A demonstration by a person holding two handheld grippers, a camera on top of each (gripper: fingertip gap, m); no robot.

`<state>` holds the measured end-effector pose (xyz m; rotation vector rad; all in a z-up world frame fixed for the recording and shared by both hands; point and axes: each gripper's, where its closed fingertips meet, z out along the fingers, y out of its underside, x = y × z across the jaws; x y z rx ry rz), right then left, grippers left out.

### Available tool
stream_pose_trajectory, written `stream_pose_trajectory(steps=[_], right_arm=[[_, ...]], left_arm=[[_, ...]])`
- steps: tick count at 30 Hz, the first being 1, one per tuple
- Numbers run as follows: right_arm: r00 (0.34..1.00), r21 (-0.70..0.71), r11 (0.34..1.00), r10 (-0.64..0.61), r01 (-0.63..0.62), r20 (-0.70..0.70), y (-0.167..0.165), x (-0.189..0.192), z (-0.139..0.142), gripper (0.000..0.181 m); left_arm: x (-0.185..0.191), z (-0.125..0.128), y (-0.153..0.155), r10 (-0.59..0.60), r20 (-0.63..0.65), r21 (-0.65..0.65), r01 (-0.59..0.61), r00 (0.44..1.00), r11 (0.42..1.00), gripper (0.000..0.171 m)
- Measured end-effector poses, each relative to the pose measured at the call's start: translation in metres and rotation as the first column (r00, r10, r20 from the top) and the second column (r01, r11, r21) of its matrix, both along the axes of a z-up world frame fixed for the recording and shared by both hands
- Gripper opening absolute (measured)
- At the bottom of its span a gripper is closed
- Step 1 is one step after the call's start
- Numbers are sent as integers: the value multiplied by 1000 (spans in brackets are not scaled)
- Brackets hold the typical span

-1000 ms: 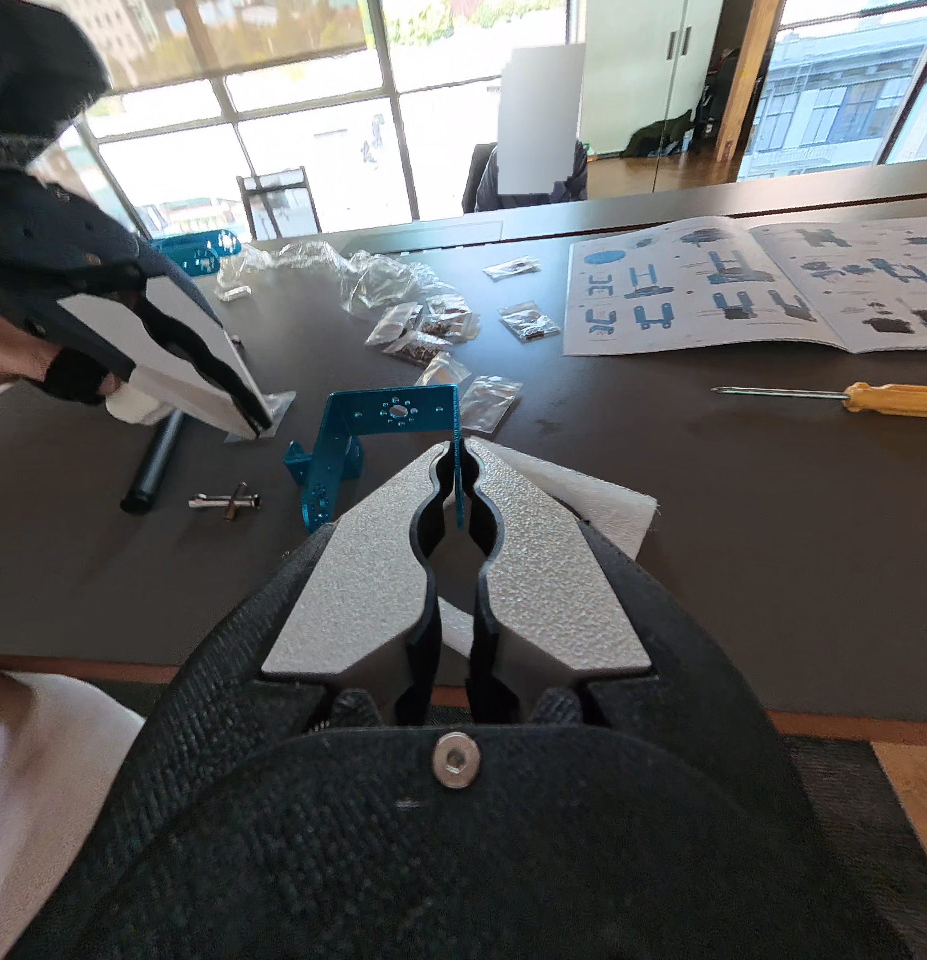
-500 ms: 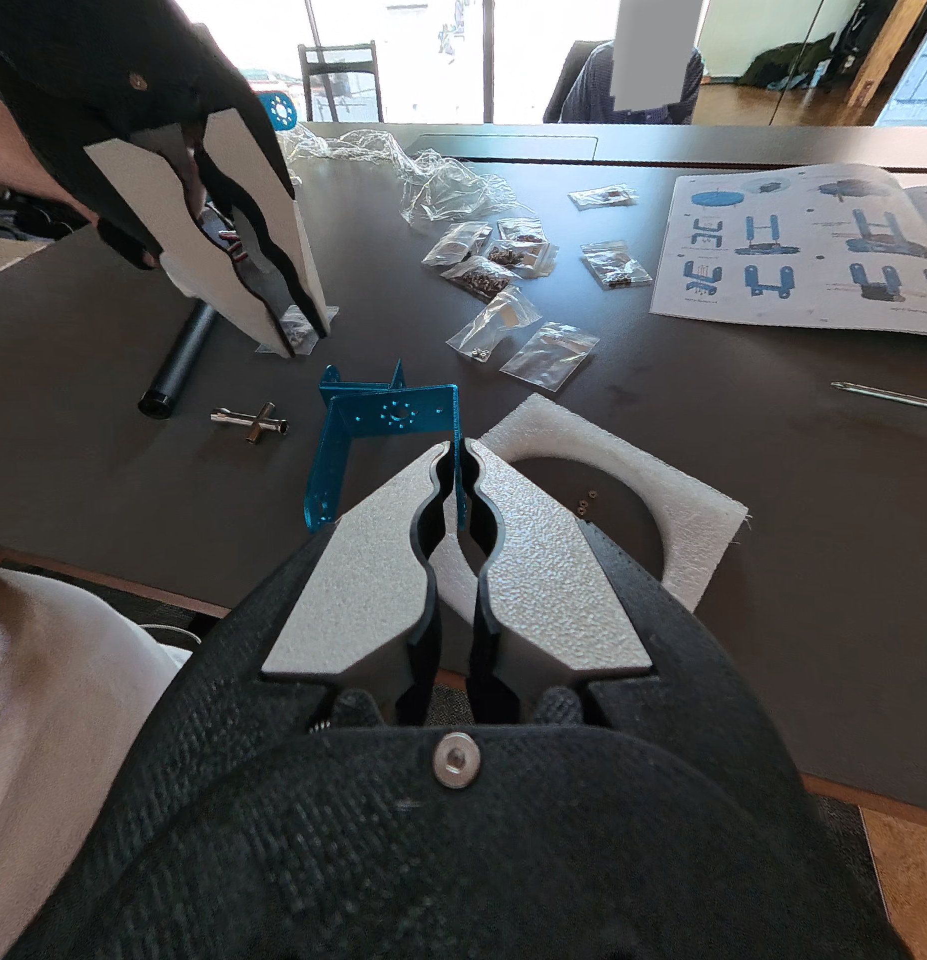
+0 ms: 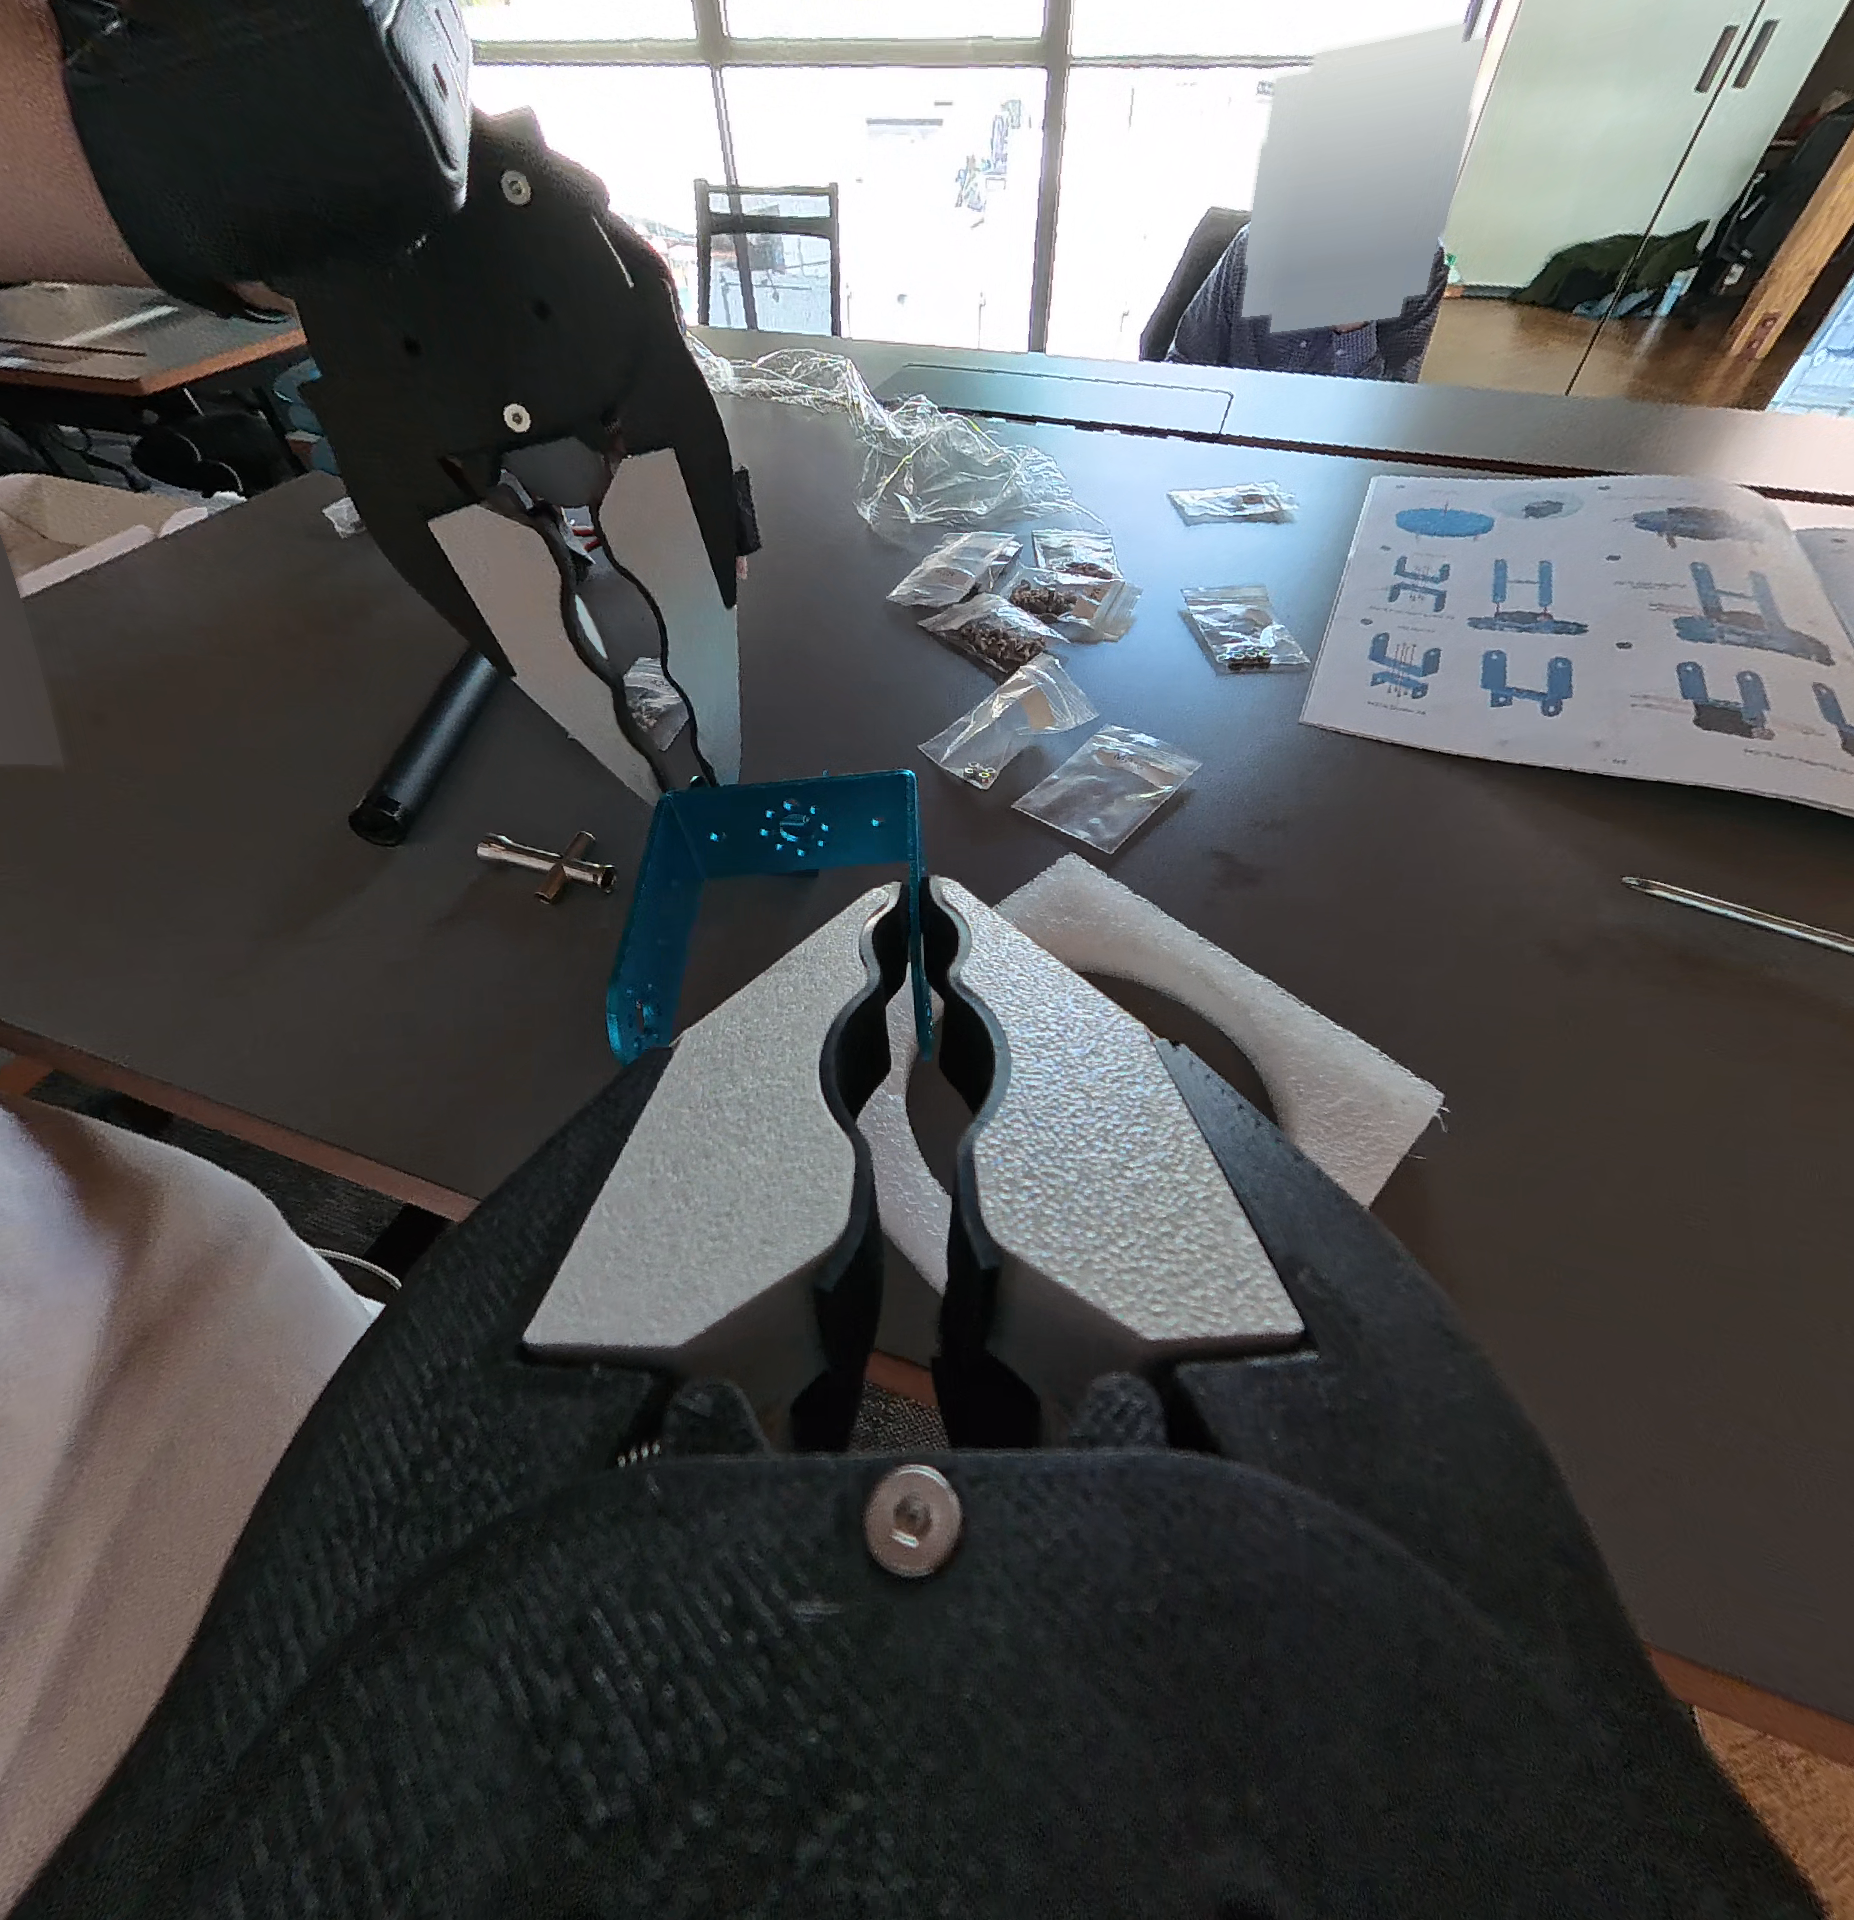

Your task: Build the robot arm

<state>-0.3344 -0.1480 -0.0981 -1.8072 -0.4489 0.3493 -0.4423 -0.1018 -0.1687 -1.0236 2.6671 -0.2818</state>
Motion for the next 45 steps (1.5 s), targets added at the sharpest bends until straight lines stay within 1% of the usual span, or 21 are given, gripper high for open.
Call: stream_pose_trajectory(steps=[6,10,13,16,19,21,24,27,29,31,34,36,39,41,42,43,45], right_arm=[[1000,-11,1000,11,-11,11,-1,2,-2,1],[1000,-11,1000,16,-16,11,-1,4,-4,0],[1000,16,999,30,-30,0,-2,3,-2,1],[999,62,997,49,-49,-10,-1,3,2,1],[999,108,993,51,-48,-20,5,6,3,1],[998,109,993,59,-55,-37,9,6,1,1],[994,82,993,94,-89,-51,12,1,-1,1],[994,56,993,108,-107,-16,17,-1,-2,1],[992,36,992,124,-124,9,20,-3,-3,1],[988,30,988,152,-153,19,24,-8,-2,1],[986,75,983,165,-166,20,32,-13,8,1],[985,144,974,175,-174,10,38,-17,24,1],[986,278,947,167,-160,-2,48,-19,52,1],[986,340,928,164,-149,-15,51,-20,68,0],[987,367,919,160,-143,-16,52,-19,75,0],[988,386,912,154,-137,-14,54,-18,79,0],[987,389,911,157,-138,-17,59,-17,81,0]], left_arm=[[1,-1,-1,-64,-37,36,66,997,997,0],[1,1,5,-100,-63,94,106,993,990,0],[-8,9,17,-104,-153,152,128,983,980,0],[-23,26,33,-109,-286,233,179,952,956,0],[-32,41,38,-61,-378,241,162,924,957,0],[-32,45,33,-46,-379,221,139,924,965,0],[-31,44,24,-45,-333,175,109,942,979,0],[-34,40,27,-26,-308,155,77,951,985,0],[-36,42,27,-14,-300,139,58,954,989,0],[-36,53,31,-24,-298,171,78,954,982,0],[-34,91,42,-58,-332,297,163,941,941,0],[-30,119,43,-67,-354,356,200,933,913,0],[-19,147,40,-81,-328,401,216,941,890,0],[-15,159,37,-72,-304,415,200,950,888,0],[-11,162,37,-79,-268,418,189,960,889,0],[-10,165,42,-65,-246,428,169,967,888,0],[-15,165,47,-37,-253,442,150,967,884,0]])
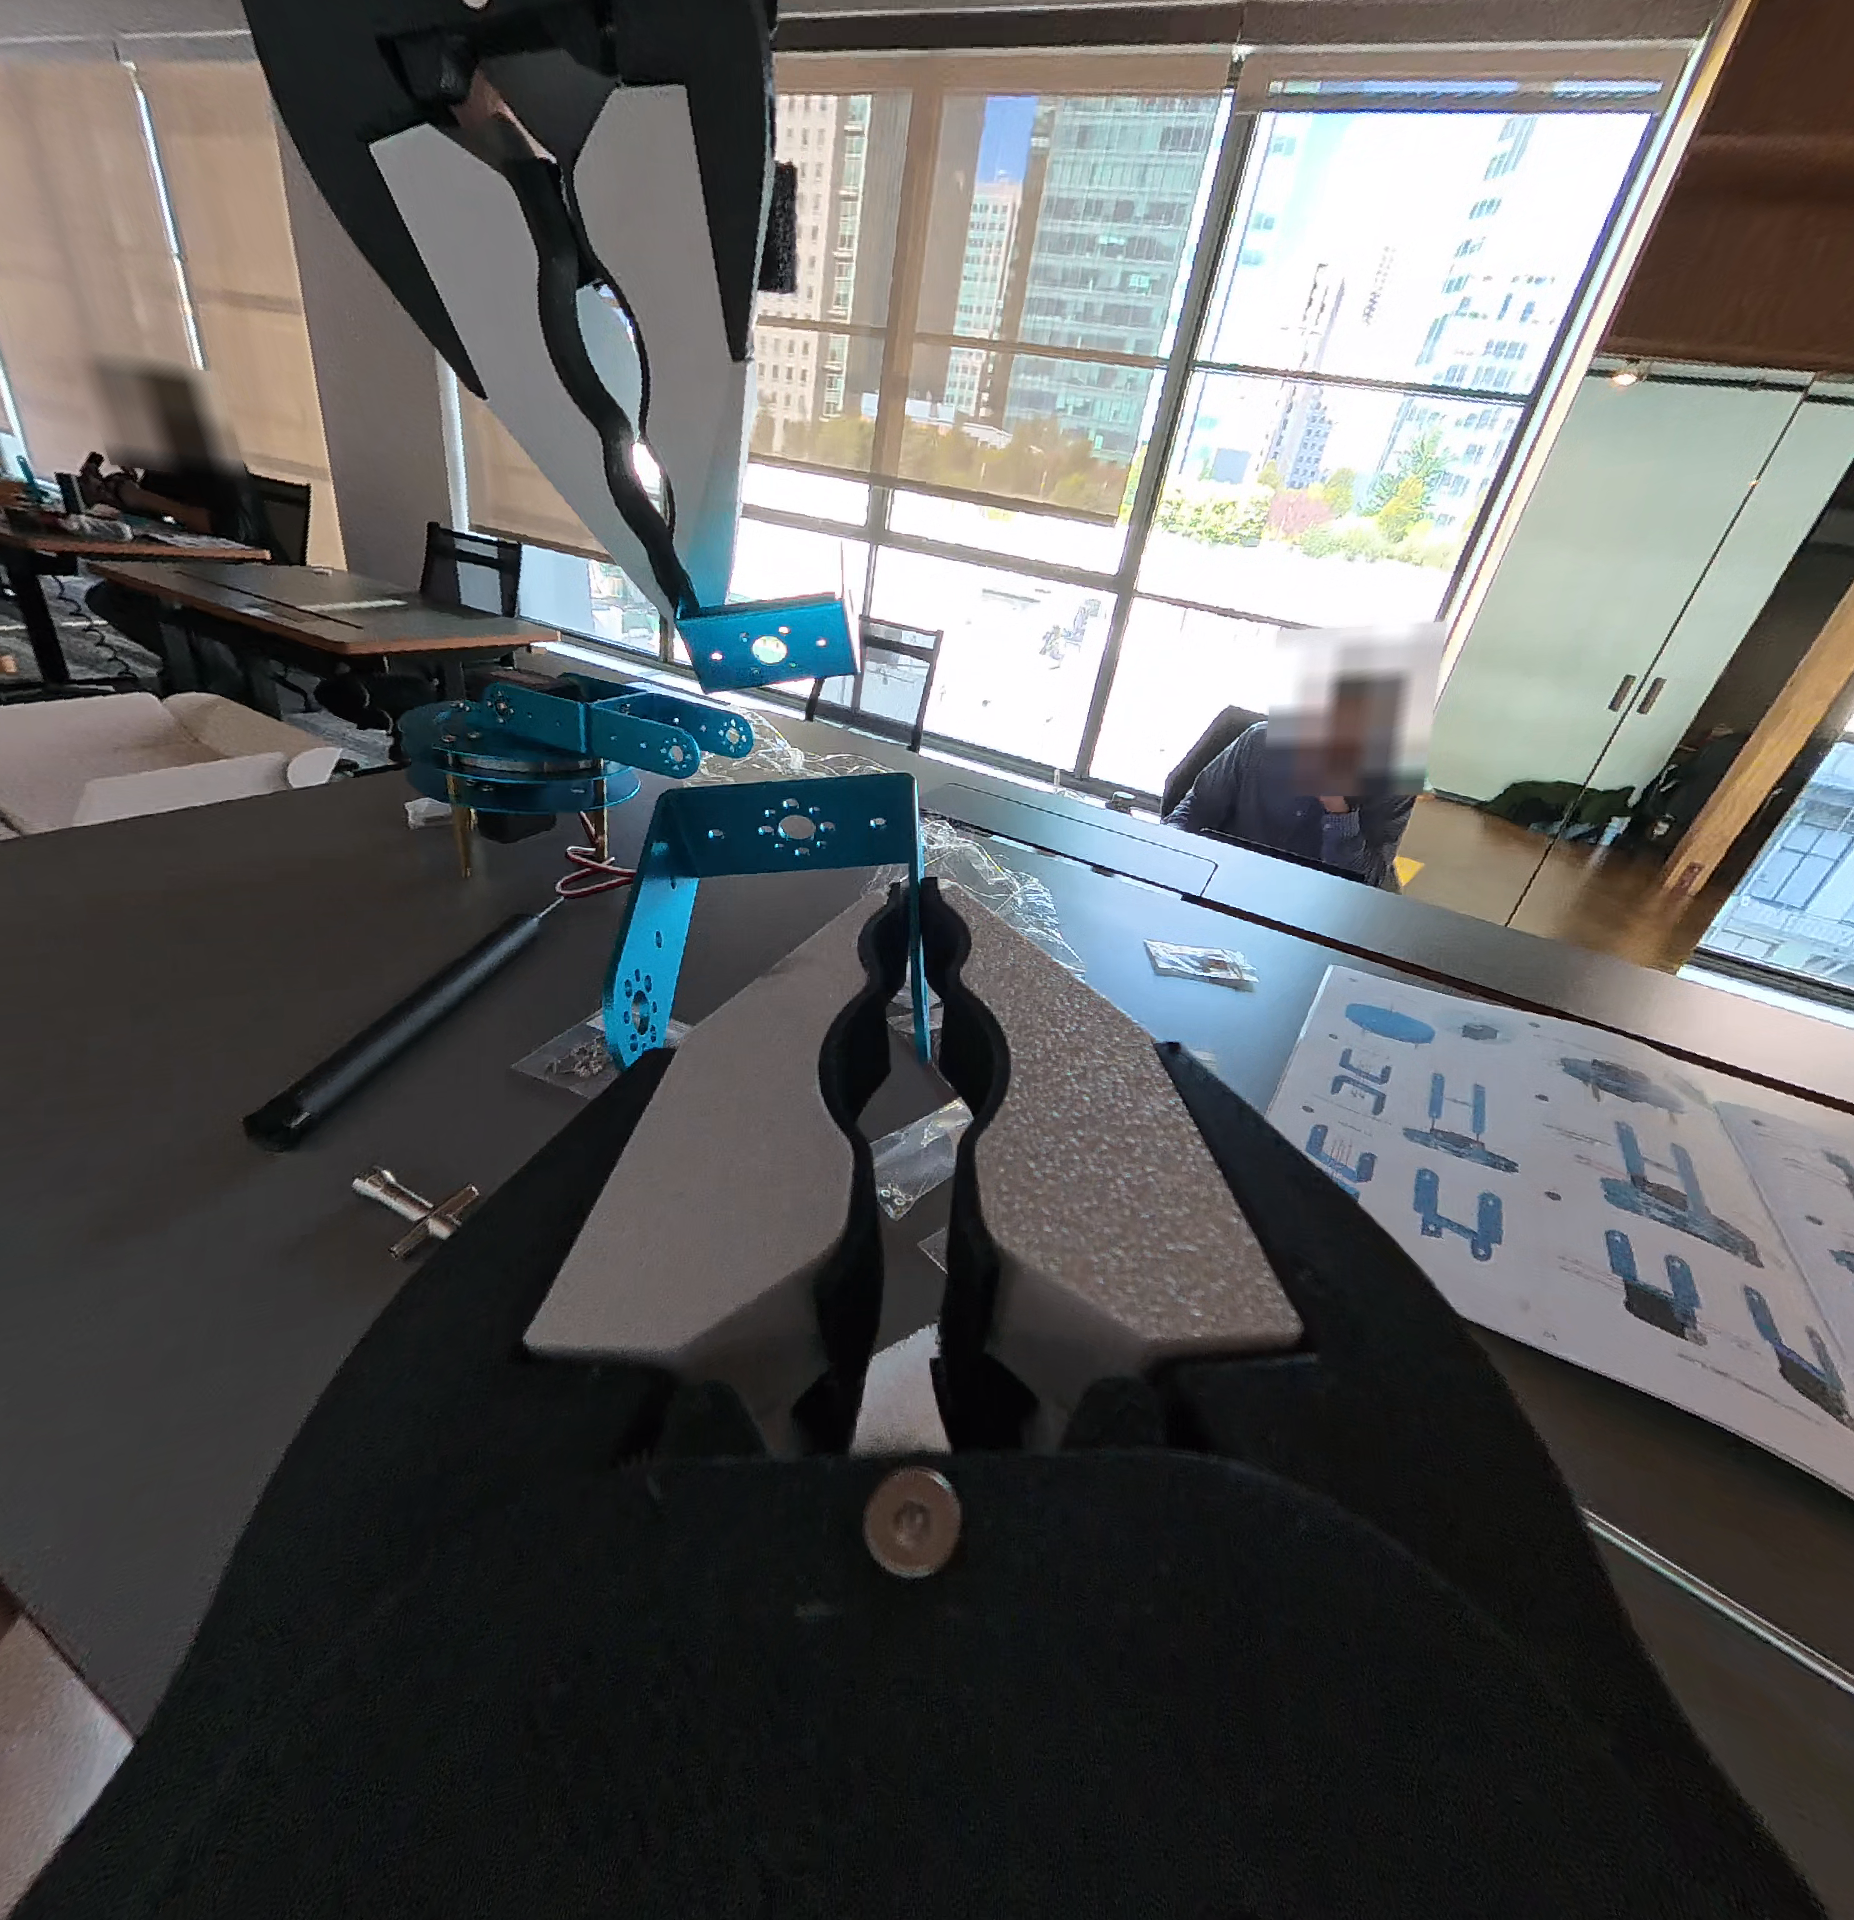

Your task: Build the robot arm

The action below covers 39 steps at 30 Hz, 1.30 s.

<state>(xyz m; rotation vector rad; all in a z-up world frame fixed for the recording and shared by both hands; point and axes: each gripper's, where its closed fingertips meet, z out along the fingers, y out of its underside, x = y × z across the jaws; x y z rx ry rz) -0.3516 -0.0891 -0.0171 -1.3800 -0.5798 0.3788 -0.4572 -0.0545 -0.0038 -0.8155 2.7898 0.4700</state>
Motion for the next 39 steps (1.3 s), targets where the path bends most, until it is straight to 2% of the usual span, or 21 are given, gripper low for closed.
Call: stream_pose_trajectory(steps=[7,11,14,16,19,22,27,31,37,39], right_arm=[[1000,4,1000,25,-25,-3,9,-7,-1,0],[999,-33,999,27,-26,23,14,-8,-14,0],[998,-92,995,41,-37,42,11,-6,-28,1],[997,-137,990,52,-44,56,6,-1,-38,1],[995,-190,981,58,-42,81,-5,9,-52,0],[994,-227,973,63,-42,85,-15,19,-59,1],[990,-257,966,54,-19,132,-22,34,-62,1],[985,-268,963,61,-15,163,-25,40,-61,1],[981,-295,955,83,-28,175,-28,43,-67,1],[980,-303,952,96,-40,172,-28,41,-69,1]], left_arm=[[-9,-1,12,-119,-76,165,130,990,978,0],[-11,-13,14,-111,-81,159,123,991,980,0],[-9,-41,7,-45,-35,53,46,998,997,0],[-3,-66,-8,44,16,-77,-43,999,996,0],[18,-100,-30,114,128,-243,-80,985,967,0],[37,-124,-47,215,200,-400,-120,956,908,0],[49,-155,-44,281,293,-477,-115,914,871,0],[50,-165,-41,372,313,-563,-144,874,813,0],[53,-164,-41,489,335,-685,-148,805,713,0],[56,-156,-38,539,345,-727,-145,768,671,0]])
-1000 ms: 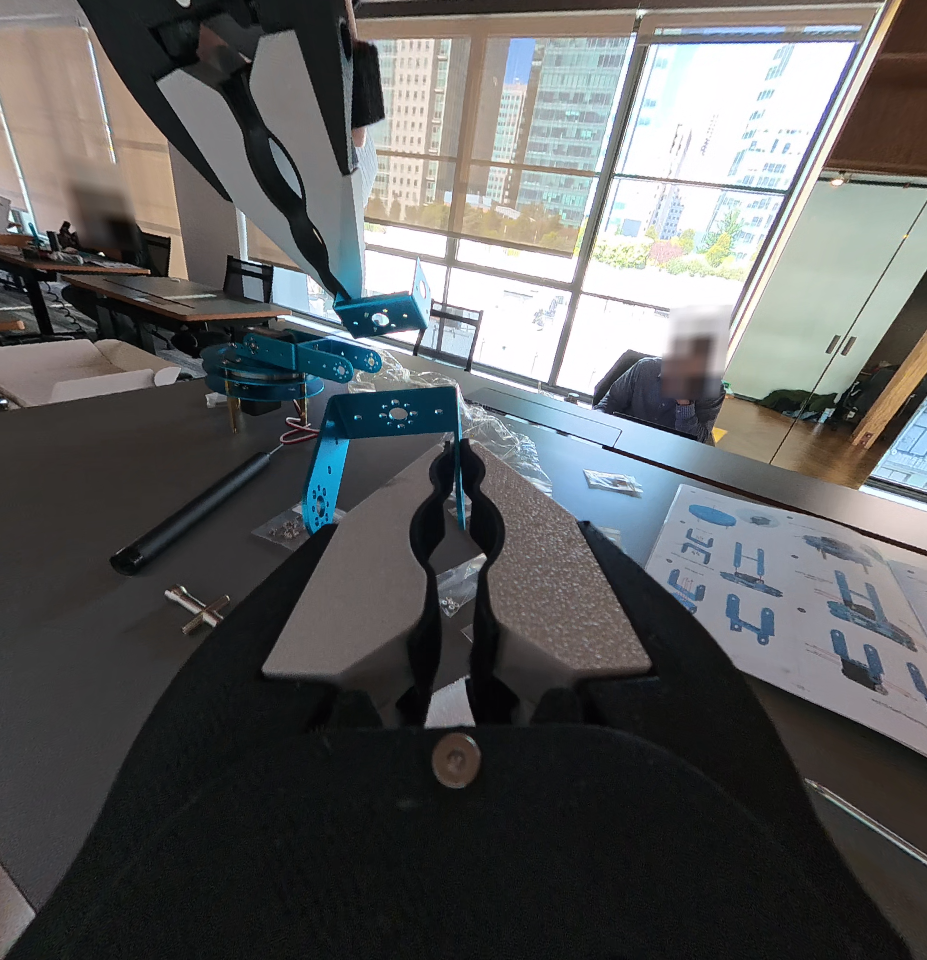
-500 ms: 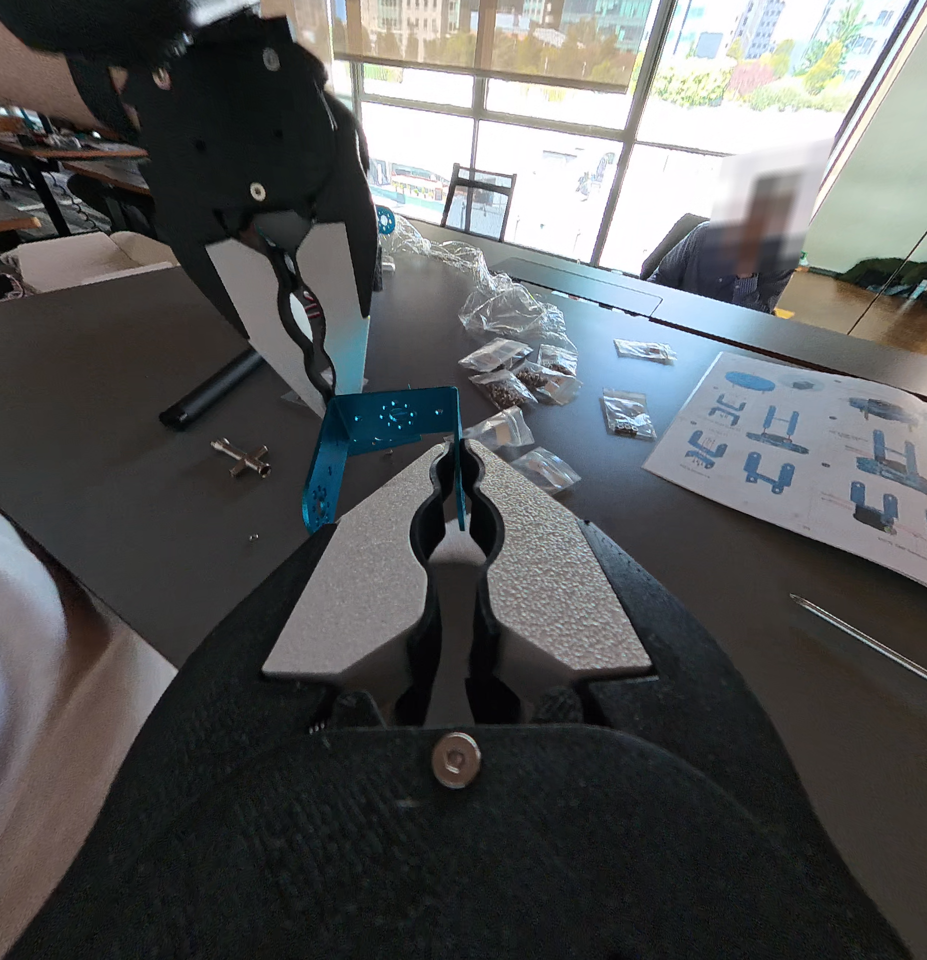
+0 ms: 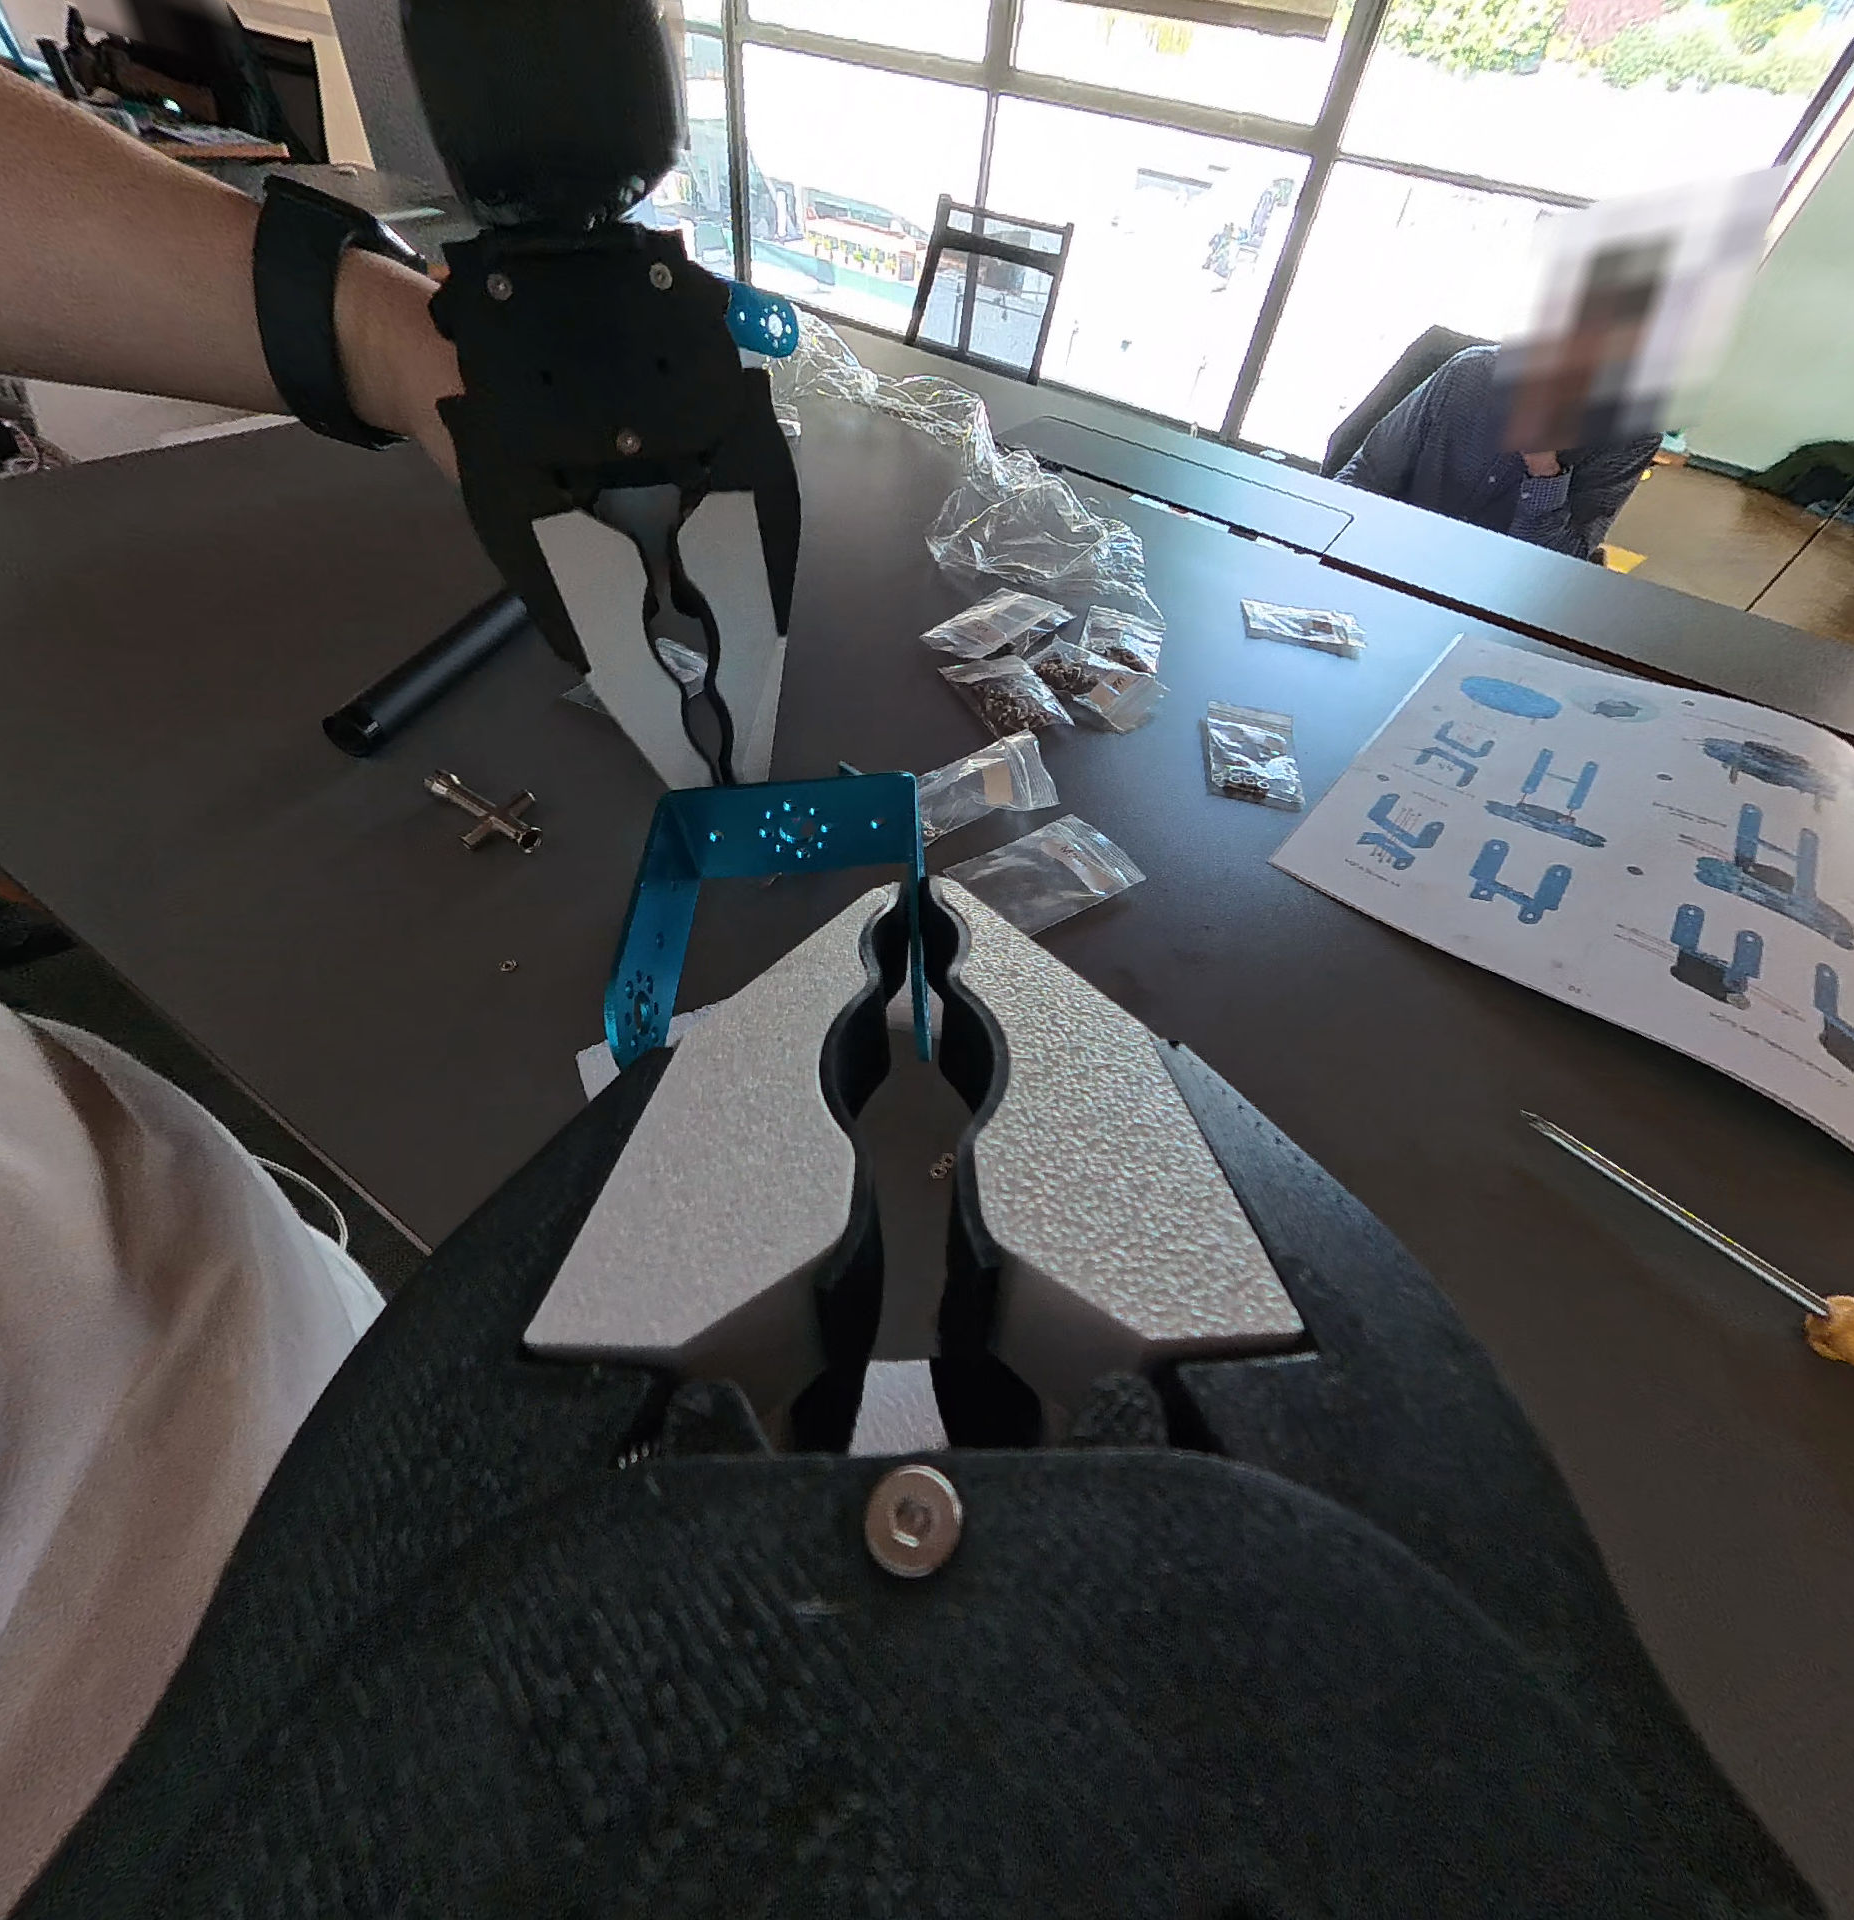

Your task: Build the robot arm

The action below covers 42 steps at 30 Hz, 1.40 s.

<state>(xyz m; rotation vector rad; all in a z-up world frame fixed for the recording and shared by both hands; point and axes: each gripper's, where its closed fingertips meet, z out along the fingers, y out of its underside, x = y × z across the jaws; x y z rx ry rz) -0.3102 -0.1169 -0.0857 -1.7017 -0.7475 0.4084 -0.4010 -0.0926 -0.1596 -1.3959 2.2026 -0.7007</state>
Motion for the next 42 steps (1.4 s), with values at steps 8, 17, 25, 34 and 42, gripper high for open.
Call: stream_pose_trajectory(steps=[8,17,25,34,42], right_arm=[[999,-31,999,31,-30,13,13,-5,-6,1],[989,-140,985,115,-101,92,17,-27,-28,1],[972,-267,955,178,-132,155,31,-39,-39,1],[932,-377,916,246,-134,266,42,-35,-45,1],[907,-413,898,291,-150,305,60,-33,-39,1]], left_arm=[[-13,22,11,164,41,-191,-154,986,970,0],[-23,7,-3,169,60,-134,-160,984,978,0],[-25,19,-3,236,162,-244,-193,958,950,0],[-33,13,-1,247,133,-215,-216,960,952,0],[-35,37,14,330,223,-313,-253,917,915,0]])
